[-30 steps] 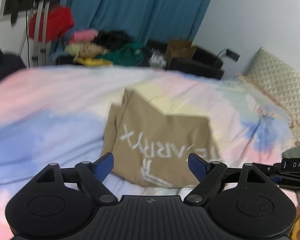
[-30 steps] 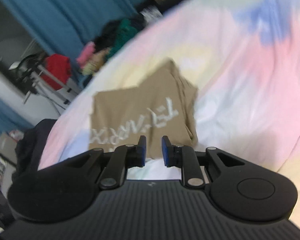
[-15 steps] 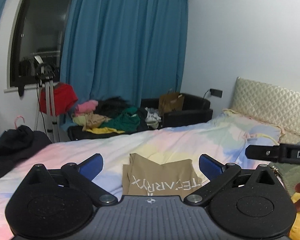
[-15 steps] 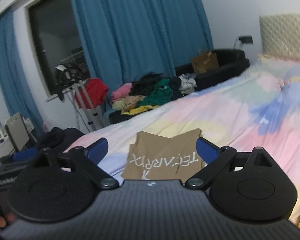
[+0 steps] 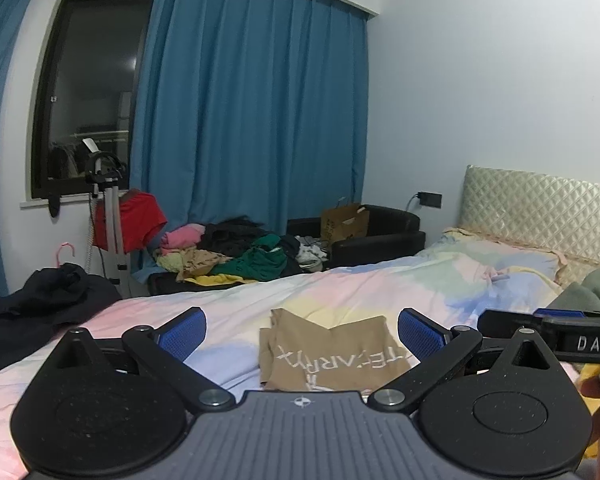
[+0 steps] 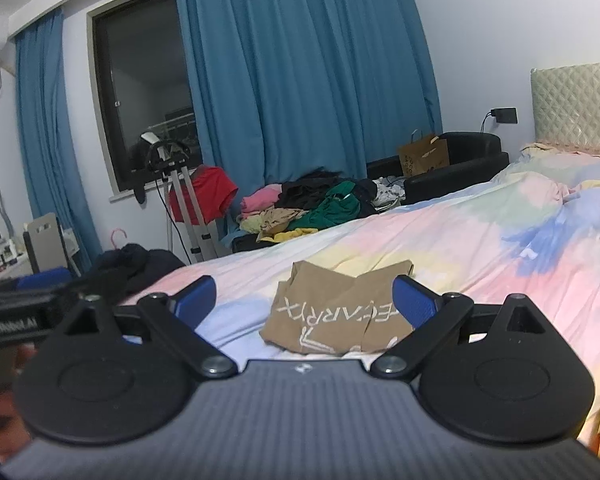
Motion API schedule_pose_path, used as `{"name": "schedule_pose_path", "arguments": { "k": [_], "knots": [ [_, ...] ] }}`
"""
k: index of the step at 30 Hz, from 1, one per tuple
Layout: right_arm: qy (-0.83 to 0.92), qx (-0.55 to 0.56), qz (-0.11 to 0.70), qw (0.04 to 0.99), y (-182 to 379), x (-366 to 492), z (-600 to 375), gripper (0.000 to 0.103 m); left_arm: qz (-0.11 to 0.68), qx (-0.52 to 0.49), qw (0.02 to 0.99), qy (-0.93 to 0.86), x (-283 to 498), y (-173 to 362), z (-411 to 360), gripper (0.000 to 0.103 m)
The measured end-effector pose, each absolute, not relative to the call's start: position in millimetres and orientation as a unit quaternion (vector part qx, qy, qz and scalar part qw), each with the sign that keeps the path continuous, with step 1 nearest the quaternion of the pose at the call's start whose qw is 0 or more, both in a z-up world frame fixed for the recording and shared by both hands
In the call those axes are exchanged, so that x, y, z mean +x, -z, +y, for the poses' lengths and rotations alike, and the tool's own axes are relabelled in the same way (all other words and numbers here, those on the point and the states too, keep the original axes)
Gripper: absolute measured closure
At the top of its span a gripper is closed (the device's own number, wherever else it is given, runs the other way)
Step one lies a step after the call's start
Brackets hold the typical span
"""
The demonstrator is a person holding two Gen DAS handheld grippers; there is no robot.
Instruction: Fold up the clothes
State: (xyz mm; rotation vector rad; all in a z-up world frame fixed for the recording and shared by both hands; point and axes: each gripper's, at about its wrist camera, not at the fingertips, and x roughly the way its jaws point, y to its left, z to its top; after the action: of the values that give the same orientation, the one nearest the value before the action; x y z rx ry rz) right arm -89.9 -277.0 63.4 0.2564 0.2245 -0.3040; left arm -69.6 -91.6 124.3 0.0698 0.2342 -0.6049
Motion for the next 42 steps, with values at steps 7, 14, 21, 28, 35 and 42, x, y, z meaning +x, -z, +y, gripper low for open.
{"name": "schedule_pose_path", "arguments": {
  "k": [7,14,21,28,35,42],
  "knots": [
    [0.159,0.123,0.128,0.971,-28.7,-83.4,-270.3,0.007,0.129,0.042,0.948,0.288,-65.2,-96.8,-87.8,0.0],
    [0.169,0.102,0.13,0.972,-4.0,-75.8,-265.8,0.007,0.139,0.051,0.949,0.278,-59.6,-73.4,-89.1,0.0],
    [0.171,0.074,0.122,0.975,12.3,-73.4,-254.0,0.007,0.145,0.059,0.952,0.264,-55.7,-50.7,-91.5,0.0],
    [0.178,0.074,0.12,0.974,18.0,-76.4,-253.9,0.007,0.158,0.055,0.952,0.256,-51.4,-35.4,-90.9,0.0],
    [0.179,0.082,0.124,0.973,19.6,-76.3,-256.1,0.007,0.156,0.056,0.953,0.252,-50.4,-31.7,-93.0,0.0],
    [0.181,0.078,0.127,0.972,19.3,-76.2,-253.9,0.007,0.158,0.06,0.953,0.251,-50.8,-27.0,-96.7,0.0]
  ]
}}
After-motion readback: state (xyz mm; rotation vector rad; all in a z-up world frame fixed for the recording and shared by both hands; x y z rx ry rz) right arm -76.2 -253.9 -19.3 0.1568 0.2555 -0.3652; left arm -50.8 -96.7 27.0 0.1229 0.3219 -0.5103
